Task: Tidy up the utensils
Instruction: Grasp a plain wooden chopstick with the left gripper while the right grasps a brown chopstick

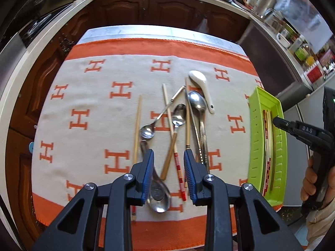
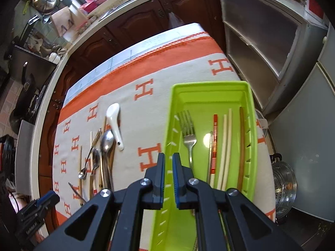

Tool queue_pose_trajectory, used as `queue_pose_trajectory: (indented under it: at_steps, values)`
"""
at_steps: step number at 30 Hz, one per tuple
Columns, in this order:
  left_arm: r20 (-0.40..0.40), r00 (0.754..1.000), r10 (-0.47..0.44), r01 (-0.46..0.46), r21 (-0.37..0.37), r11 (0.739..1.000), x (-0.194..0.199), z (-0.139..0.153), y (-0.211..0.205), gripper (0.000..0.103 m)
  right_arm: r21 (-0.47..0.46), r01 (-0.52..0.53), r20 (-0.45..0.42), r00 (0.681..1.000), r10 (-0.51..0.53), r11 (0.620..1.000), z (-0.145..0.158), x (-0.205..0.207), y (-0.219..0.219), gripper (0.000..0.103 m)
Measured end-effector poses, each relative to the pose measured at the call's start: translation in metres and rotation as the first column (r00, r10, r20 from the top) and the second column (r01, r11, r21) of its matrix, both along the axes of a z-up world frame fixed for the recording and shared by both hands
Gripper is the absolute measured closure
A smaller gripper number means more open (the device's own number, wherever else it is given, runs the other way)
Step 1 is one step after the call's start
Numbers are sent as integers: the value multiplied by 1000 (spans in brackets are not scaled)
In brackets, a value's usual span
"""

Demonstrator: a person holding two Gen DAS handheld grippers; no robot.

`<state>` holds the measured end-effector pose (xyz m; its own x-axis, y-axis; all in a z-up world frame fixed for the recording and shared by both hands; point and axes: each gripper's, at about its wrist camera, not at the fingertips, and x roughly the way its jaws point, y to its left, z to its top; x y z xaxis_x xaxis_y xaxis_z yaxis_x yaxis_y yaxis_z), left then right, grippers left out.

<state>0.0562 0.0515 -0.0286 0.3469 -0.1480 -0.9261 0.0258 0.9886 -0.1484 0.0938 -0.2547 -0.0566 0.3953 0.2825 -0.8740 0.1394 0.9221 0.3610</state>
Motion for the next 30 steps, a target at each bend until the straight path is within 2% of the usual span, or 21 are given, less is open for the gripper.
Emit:
queue_pose_trajectory:
  at_steps: [6, 12, 17, 23, 30]
  values:
    - [1, 999, 34, -34, 0, 999, -8, 2, 22, 75, 31, -65, 22, 998, 64, 997, 10, -7, 21, 96]
    - [-25, 998, 65, -66, -21, 998, -13, -8, 38, 75, 48, -120, 36, 992, 119, 992, 13, -10, 40, 96]
    - [-45, 996, 79, -81, -46, 996, -13, -23, 47, 75, 65, -163, 39, 986, 161, 984, 12, -11, 56, 96]
    - [-76, 994, 76, -81, -65, 995, -14, -54, 53, 76, 70, -211, 36, 977, 209, 975, 7, -12, 73, 96]
    - [-70, 996, 59, -60, -7, 998, -12, -82, 48, 76, 63, -277, 29, 961, 275, 959, 0, -12, 100, 96]
